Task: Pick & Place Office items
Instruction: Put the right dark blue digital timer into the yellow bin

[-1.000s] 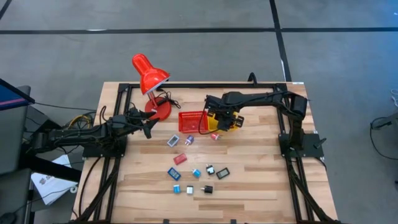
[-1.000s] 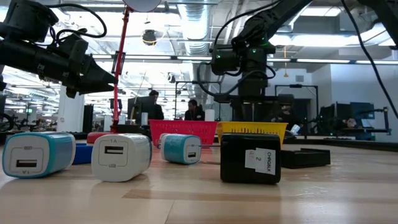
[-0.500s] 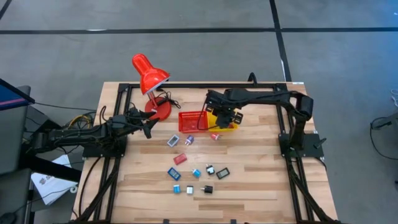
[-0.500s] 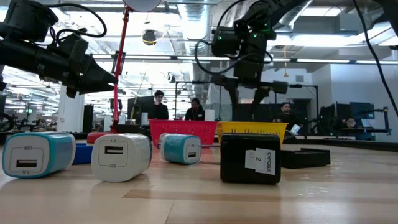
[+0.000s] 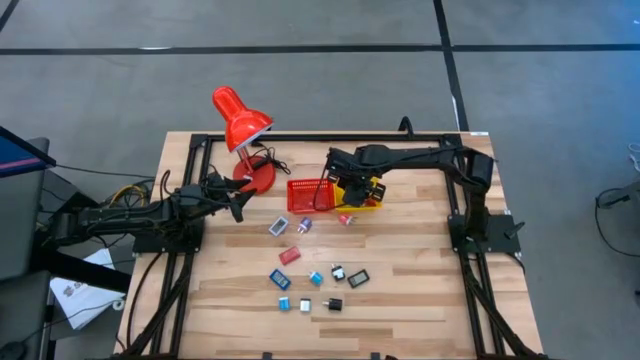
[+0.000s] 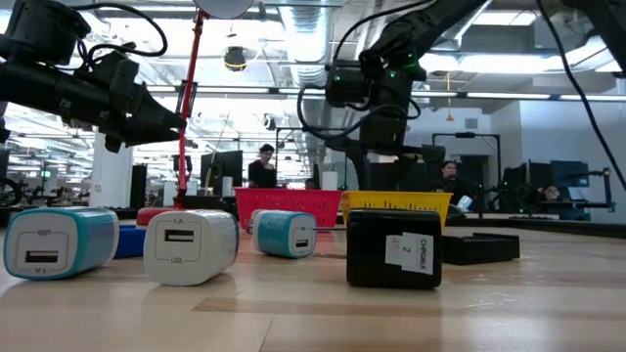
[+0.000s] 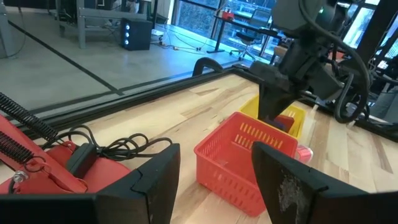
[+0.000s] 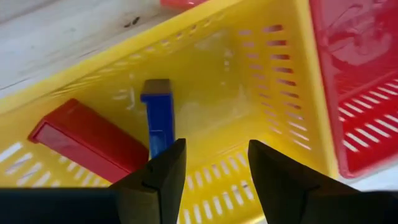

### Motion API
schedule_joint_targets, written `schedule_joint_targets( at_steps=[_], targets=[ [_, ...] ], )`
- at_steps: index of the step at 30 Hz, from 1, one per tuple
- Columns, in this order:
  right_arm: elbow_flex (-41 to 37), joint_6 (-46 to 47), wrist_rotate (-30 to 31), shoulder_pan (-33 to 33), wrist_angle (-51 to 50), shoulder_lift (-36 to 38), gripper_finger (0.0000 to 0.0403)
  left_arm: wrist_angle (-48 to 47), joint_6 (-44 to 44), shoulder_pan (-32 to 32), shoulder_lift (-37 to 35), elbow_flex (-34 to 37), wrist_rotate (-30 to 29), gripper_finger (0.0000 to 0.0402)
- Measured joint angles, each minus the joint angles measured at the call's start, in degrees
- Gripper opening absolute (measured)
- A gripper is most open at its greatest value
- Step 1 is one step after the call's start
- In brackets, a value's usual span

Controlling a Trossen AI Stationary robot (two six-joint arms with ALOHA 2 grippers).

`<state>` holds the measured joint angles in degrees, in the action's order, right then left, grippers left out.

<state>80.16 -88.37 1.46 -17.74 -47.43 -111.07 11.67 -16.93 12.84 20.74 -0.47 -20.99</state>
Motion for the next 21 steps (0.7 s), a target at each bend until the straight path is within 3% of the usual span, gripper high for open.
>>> schedule_joint_targets(
  at_steps=[21],
  targets=[
    [-0.01, 0.38, -1.05, 0.09, 2.16, -3.63, 0.0168, -0.02, 0.03, 0.00, 0.02, 0.00, 0.04, 0.0195]
  ],
)
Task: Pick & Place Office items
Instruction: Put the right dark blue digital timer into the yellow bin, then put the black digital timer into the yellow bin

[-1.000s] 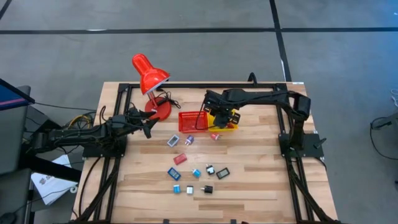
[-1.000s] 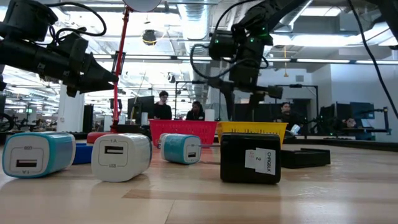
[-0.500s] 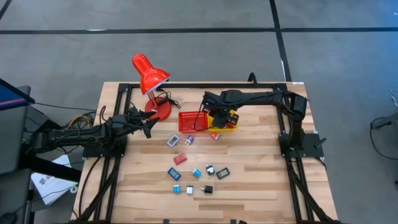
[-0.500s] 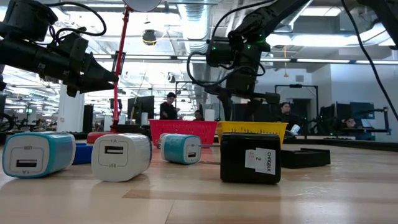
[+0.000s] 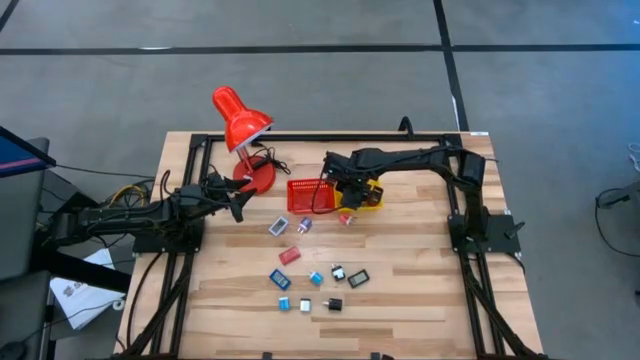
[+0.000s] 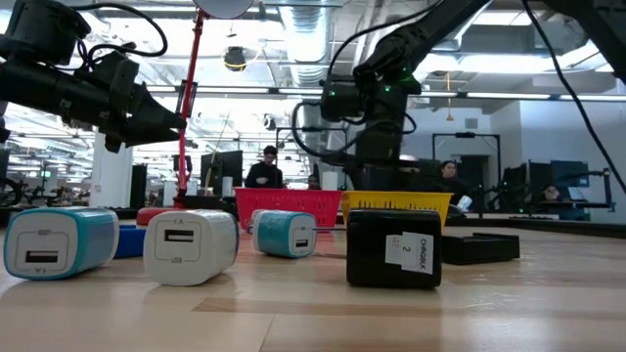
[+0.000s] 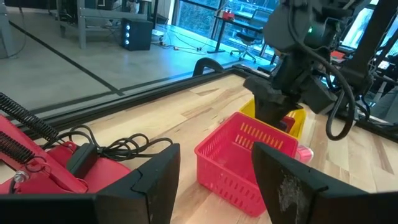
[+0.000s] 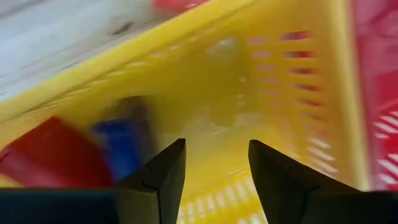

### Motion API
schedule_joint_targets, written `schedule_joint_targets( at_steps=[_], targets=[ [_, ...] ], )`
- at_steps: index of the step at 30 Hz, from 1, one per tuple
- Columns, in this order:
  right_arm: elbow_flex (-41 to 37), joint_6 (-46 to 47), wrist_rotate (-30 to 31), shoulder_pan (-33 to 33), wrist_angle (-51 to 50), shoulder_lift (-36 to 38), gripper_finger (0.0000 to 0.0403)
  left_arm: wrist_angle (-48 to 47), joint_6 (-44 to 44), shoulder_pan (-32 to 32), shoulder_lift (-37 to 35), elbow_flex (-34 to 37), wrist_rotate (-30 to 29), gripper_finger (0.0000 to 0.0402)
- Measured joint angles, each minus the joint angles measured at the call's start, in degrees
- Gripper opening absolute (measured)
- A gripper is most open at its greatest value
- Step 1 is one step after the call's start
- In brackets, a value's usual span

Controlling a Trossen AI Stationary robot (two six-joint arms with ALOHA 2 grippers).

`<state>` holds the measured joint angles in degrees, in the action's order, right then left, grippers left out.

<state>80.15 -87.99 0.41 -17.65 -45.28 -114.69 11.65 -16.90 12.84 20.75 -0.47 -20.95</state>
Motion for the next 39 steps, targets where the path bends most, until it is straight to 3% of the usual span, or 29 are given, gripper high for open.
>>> schedule_joint_targets(
  at_steps=[16, 27, 35, 39],
  targets=[
    [0.03, 0.14, -0.01, 0.00, -4.56, 0.02, 0.0168, -0.01, 0.06, -0.02, -0.01, 0.00, -0.02, 0.0195],
    [0.01, 4.74, 2.59, 1.61, -1.61, 1.12, 0.0168, 0.01, 0.10, 0.00, -0.02, 0.00, -0.04, 0.0195],
    [0.05, 29.46, -0.70, 4.14, 0.55, 11.68, 0.0168, 0.02, 0.01, 0.00, 0.00, 0.00, -0.02, 0.0195],
    [0.05, 55.50, -1.15, 7.49, 0.31, 17.62, 0.0168, 0.35, 0.03, -0.02, 0.00, 0.00, -0.04, 0.0195]
  ],
)
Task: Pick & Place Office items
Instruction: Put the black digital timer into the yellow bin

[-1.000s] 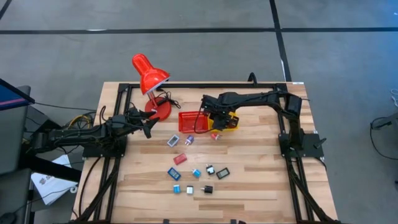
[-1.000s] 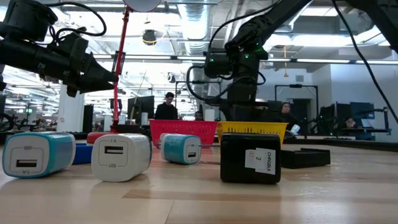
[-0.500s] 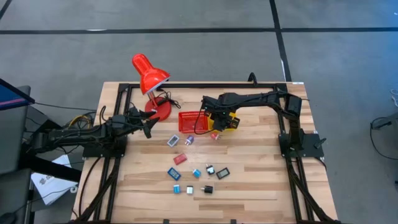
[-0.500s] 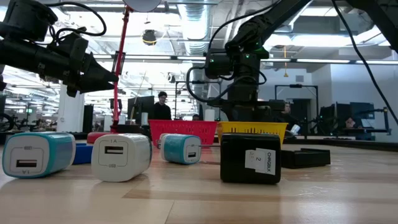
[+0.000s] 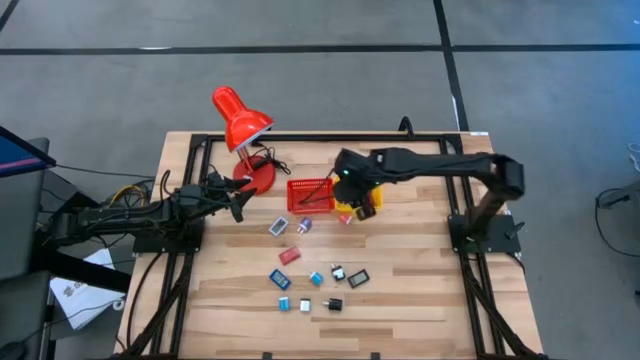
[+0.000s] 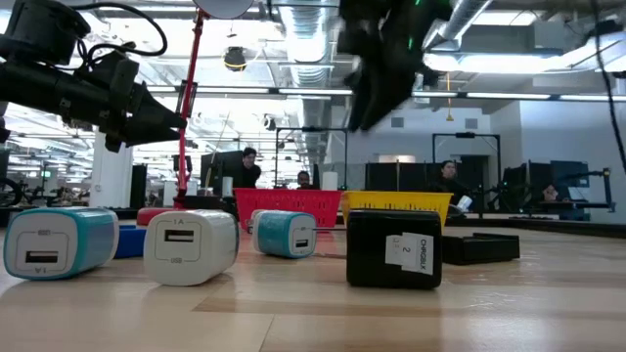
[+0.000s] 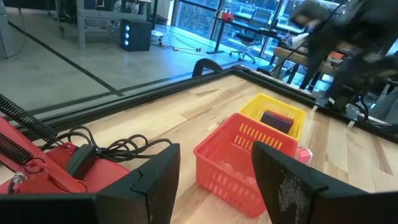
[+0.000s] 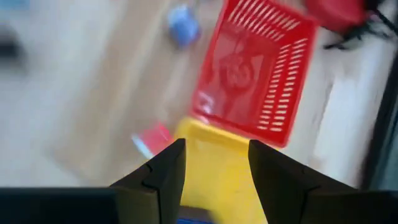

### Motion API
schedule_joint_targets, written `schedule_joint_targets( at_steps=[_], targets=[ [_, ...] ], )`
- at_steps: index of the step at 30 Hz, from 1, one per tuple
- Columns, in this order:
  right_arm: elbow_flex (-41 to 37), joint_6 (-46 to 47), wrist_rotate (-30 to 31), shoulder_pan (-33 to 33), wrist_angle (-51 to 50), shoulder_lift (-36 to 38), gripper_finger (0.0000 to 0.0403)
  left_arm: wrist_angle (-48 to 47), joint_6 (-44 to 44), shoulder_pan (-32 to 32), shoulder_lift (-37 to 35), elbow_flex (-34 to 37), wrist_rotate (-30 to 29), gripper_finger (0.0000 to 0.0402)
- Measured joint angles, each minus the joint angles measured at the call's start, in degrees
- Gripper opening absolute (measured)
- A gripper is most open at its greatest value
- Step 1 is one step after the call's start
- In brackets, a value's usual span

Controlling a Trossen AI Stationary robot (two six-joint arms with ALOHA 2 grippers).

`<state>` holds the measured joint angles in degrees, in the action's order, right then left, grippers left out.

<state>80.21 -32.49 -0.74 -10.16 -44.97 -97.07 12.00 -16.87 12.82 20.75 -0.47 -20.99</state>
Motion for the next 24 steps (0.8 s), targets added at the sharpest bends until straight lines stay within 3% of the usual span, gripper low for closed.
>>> schedule_joint_targets(
  at_steps=[3, 9, 13, 16, 24],
  targets=[
    [0.06, 13.53, -1.86, 2.37, -3.64, 3.65, 0.0168, 0.10, 0.00, 0.01, -0.02, -0.01, 0.00, 0.0195],
    [-0.95, 23.27, -8.75, 9.67, -10.79, 8.58, 0.0168, 0.76, 0.05, 0.01, 0.00, -0.01, 0.00, 0.0195],
    [-3.22, 32.30, -6.13, 14.90, -9.51, 9.42, 0.0173, 0.95, 0.07, 0.02, 0.00, -0.02, 0.00, 0.0195],
    [-4.54, 32.81, -2.47, 19.72, -9.33, 8.44, 0.0183, 0.95, 0.09, 0.02, -0.02, 0.00, 0.00, 0.0195],
    [-6.41, 35.59, -0.28, 28.21, -8.01, 0.36, 0.0214, 0.90, 0.09, 0.02, -0.02, 0.00, 0.00, 0.0195]
  ],
)
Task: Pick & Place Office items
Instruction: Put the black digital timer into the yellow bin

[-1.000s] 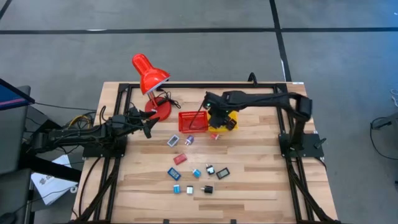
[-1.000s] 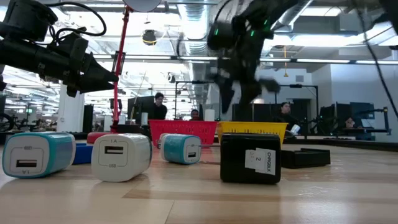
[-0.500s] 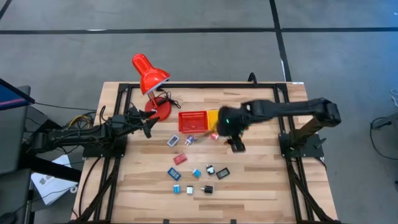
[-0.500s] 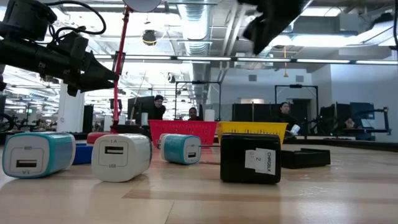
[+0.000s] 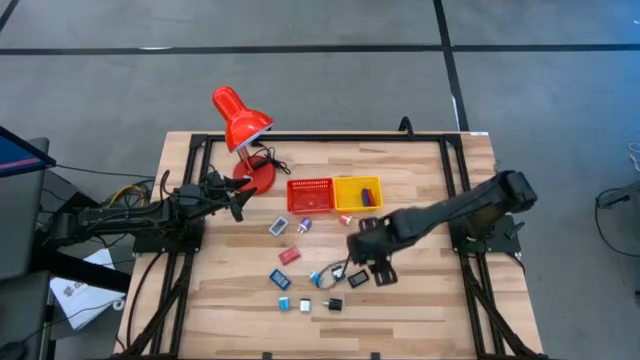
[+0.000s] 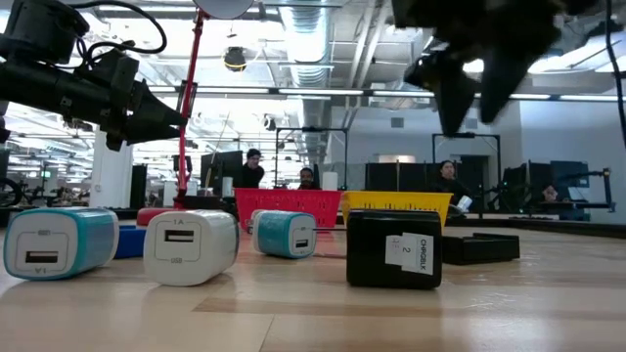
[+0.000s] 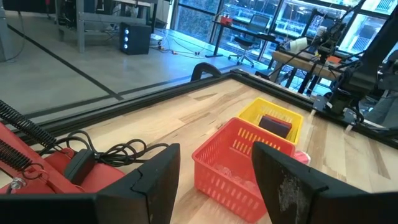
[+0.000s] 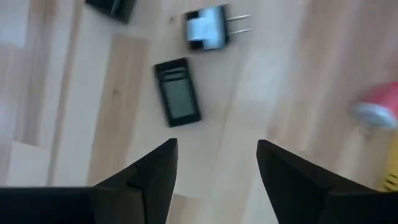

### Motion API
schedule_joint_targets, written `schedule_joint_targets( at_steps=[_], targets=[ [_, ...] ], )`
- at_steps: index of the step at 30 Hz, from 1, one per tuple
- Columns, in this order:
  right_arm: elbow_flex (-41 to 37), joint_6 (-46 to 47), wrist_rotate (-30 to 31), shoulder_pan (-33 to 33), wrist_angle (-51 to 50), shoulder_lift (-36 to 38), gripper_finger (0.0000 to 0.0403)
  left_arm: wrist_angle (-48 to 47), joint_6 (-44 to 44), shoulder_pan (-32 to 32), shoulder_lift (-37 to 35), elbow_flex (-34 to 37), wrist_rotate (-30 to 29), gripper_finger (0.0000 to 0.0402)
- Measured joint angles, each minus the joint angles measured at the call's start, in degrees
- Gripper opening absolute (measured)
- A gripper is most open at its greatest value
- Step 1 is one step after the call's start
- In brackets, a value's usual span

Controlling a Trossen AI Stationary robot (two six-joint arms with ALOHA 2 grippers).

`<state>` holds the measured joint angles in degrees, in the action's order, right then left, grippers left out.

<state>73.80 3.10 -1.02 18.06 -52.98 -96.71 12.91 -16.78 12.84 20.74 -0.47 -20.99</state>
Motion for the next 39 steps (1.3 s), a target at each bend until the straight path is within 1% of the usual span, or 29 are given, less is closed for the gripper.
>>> schedule_joint_targets(
  at_steps=[6, 9, 12, 14, 17, 20, 27, 32, 39],
  targets=[
    [0.00, 0.39, -0.26, 3.74, 4.43, -8.09, 0.0218, 0.00, -0.02, -0.02, 0.00, 0.00, 0.00, 0.0195],
    [0.00, 1.20, 1.26, 4.77, 5.82, -11.51, 0.0210, 0.00, 0.00, 0.00, 0.01, 0.00, 0.00, 0.0195],
    [0.00, 1.96, 1.69, 5.41, 6.38, -13.04, 0.0197, -0.32, 0.00, -0.01, 0.01, 0.00, 0.00, 0.0195],
    [0.00, 1.84, 1.18, 5.67, 7.45, -13.29, 0.0187, -0.35, 0.00, 0.00, 0.00, 0.00, 0.00, 0.0195],
    [0.02, -0.98, 1.26, 5.71, 9.08, -13.22, 0.0173, -0.42, -0.01, -0.02, 0.01, 0.00, 0.02, 0.0195],
    [0.02, -3.94, 1.51, 5.71, 9.11, -13.22, 0.0161, -0.42, -0.02, -0.02, 0.00, 0.00, 0.01, 0.0195],
    [-0.24, -7.57, 1.50, 5.71, 10.25, -13.22, 0.0139, -0.46, 0.00, 0.00, 0.00, -0.02, 0.00, 0.0195],
    [-1.62, -7.61, 1.49, 5.71, 12.61, -13.26, 0.0133, -0.46, -0.02, -0.02, -0.01, 0.00, 0.00, 0.0195],
    [-1.88, -7.60, 1.21, 5.71, 12.97, -13.25, 0.0136, -0.46, -0.02, -0.01, 0.01, -0.01, 0.00, 0.0195]
  ],
)
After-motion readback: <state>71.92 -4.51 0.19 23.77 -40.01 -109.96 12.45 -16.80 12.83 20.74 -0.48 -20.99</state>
